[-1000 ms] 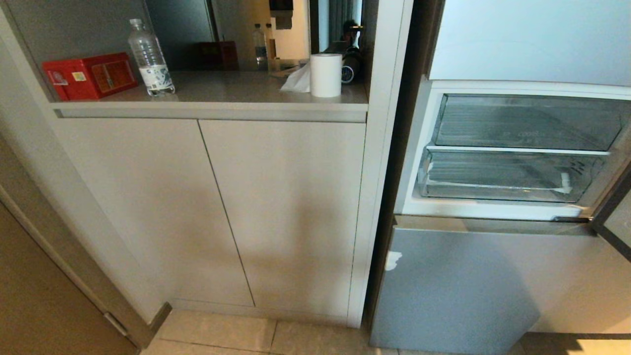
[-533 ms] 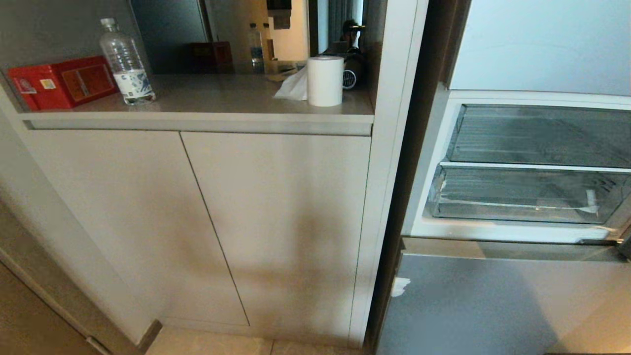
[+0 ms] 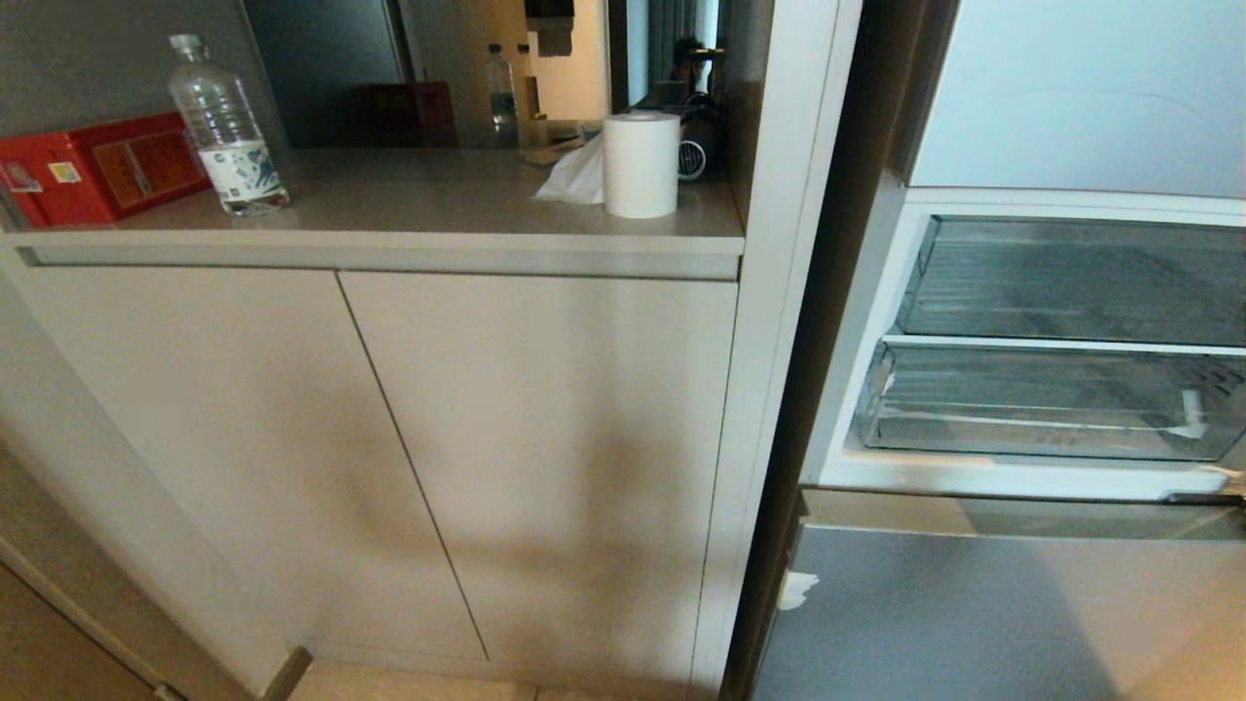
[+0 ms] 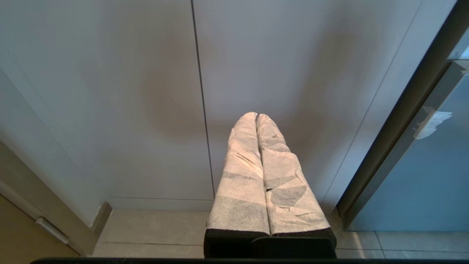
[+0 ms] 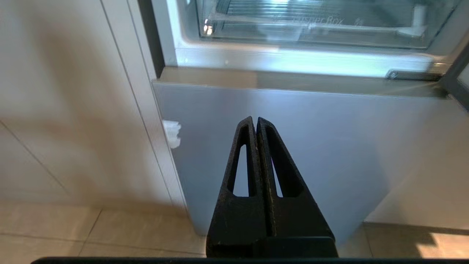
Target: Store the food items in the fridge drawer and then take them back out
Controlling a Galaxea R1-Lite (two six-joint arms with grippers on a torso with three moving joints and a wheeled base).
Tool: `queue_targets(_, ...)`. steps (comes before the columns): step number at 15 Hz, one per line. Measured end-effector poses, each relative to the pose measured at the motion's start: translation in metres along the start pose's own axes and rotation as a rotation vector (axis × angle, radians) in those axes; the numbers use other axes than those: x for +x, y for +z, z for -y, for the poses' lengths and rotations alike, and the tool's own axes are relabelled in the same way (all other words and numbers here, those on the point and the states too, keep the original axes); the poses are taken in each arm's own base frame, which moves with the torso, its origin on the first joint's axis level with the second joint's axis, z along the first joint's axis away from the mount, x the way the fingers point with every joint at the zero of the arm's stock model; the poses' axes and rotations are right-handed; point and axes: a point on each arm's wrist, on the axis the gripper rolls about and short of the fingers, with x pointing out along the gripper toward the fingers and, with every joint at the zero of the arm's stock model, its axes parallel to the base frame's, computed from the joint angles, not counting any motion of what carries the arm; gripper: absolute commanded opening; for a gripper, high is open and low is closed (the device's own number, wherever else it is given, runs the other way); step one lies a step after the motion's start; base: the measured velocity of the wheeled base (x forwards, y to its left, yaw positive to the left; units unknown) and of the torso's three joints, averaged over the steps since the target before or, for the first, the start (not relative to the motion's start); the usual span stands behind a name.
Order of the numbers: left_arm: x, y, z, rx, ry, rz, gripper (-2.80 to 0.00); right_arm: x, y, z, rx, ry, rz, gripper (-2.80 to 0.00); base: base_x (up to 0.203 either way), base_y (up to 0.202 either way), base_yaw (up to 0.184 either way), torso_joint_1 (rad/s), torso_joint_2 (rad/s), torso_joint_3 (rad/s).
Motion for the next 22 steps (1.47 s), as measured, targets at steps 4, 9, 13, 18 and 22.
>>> queue_targets(4,0.0,0.0,0.0,0.0,0.0,0.0,-2.8,0.025,0.045,-0.001,0.04,0.031,-0.107,0.0,0.0,0.0,0.0,0.0,0.0,0.0)
queue_targets(9,0.0,0.0,0.0,0.0,0.0,0.0,-2.8,0.104,0.075,-0.006,0.07,0.121,-0.243,0.0,0.0,0.0,0.0,0.0,0.0,0.0)
queue_targets(13,0.0,0.0,0.0,0.0,0.0,0.0,-2.8,0.174,0.067,-0.016,0.069,0.184,-0.295,0.0,0.0,0.0,0.0,0.0,0.0,0.0)
queue_targets(18,0.0,0.0,0.0,0.0,0.0,0.0,-2.8,0.241,0.04,-0.029,0.061,0.187,-0.255,0.0,0.0,0.0,0.0,0.0,0.0,0.0)
queue_targets(22,0.0,0.0,0.0,0.0,0.0,0.0,-2.8,0.285,0.019,-0.035,0.05,0.111,-0.168,0.0,0.0,0.0,0.0,0.0,0.0,0.0)
